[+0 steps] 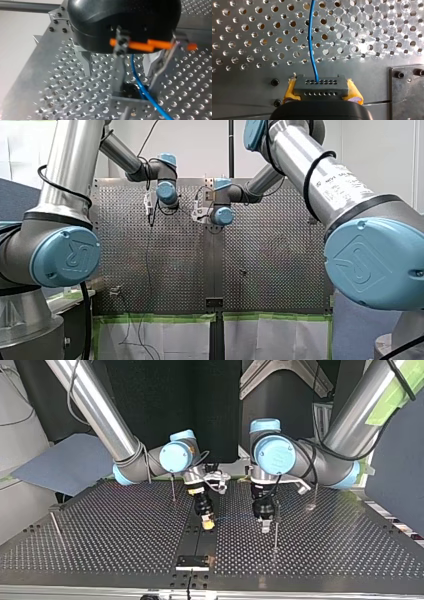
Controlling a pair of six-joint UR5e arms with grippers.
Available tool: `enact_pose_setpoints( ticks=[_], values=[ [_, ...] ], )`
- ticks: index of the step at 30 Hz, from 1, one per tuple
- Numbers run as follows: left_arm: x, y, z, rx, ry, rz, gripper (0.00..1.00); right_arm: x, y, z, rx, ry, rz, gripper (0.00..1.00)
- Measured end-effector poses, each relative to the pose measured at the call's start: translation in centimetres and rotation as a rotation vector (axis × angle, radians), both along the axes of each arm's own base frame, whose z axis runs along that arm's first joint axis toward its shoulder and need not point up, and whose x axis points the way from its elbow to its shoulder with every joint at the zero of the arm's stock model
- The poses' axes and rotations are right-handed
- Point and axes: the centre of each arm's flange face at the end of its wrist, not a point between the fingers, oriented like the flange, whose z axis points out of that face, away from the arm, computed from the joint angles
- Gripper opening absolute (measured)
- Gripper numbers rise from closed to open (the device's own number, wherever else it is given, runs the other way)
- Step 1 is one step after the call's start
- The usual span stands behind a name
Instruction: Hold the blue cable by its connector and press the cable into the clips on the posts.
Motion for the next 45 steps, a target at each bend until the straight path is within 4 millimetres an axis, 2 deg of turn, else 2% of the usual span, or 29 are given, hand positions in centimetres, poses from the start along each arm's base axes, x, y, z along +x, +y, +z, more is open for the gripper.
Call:
enact_pose_setpoints(
  ticks=[8, 25, 26, 27, 28, 29, 30, 31, 32, 33, 35, 36, 37, 38, 40, 45],
  values=[
    [1.2, 0.0, 0.8, -0.001, -0.02, 0.027, 1.0, -0.1, -0.1, 0.0, 0.0, 0.001, -0.002, 0.0],
    [0.8, -0.6, 1.0, 0.043, -0.021, 0.046, 1.0, -0.4, -0.5, -0.1, 0.001, 0.001, -0.009, 0.0],
    [0.7, -0.7, 1.0, 0.045, -0.022, 0.045, 0.85, -0.4, -0.5, -0.1, 0.001, 0.001, -0.008, 0.0],
    [0.7, -0.8, 1.1, 0.046, -0.023, 0.044, 0.85, -0.4, -0.5, -0.1, 0.001, 0.001, -0.008, 0.0],
    [0.6, -0.9, 1.1, 0.048, -0.025, 0.043, 0.73, -0.4, -0.5, -0.1, 0.001, 0.001, -0.008, 0.0],
    [0.6, -1.0, 1.1, 0.049, -0.026, 0.043, 0.57, -0.4, -0.5, -0.1, 0.001, 0.001, -0.008, 0.0],
    [0.5, -1.1, 1.1, 0.05, -0.026, 0.043, 0.57, -0.4, -0.5, -0.1, 0.002, 0.001, -0.008, 0.0],
    [0.5, -1.2, 1.1, 0.051, -0.026, 0.044, 0.51, -0.4, -0.5, -0.1, 0.002, 0.002, -0.008, 0.0],
    [0.4, -1.3, 1.1, 0.052, -0.027, 0.043, 0.35, -0.4, -0.5, -0.2, 0.002, 0.002, -0.008, 0.0],
    [0.4, -1.3, 1.1, 0.053, -0.027, 0.042, 0.35, -0.4, -0.5, -0.2, 0.002, 0.002, -0.008, 0.0],
    [0.3, -1.5, 1.1, 0.058, -0.027, 0.04, 0.17, -0.4, -0.5, -0.2, 0.002, 0.002, -0.008, 0.0],
    [0.2, -1.6, 1.1, 0.06, -0.027, 0.04, 0.17, -0.4, -0.5, -0.2, 0.002, 0.002, -0.008, 0.0],
    [0.1, -1.7, 1.1, 0.062, -0.027, 0.038, 0.08, -0.4, -0.5, -0.2, 0.002, 0.002, -0.008, 0.0],
    [0.1, -1.8, 1.1, 0.062, -0.027, 0.037, 0.03, -0.4, -0.5, -0.2, 0.002, 0.002, -0.008, 0.0],
    [0.0, -2.0, 1.1, 0.064, -0.028, 0.033, 0.0, -0.4, -0.5, -0.2, 0.003, 0.003, -0.008, 0.0],
    [0.0, -2.4, 1.3, 0.062, -0.045, 0.023, 0.0, -0.5, -0.6, -0.2, 0.005, 0.004, -0.011, 0.0]
  ],
)
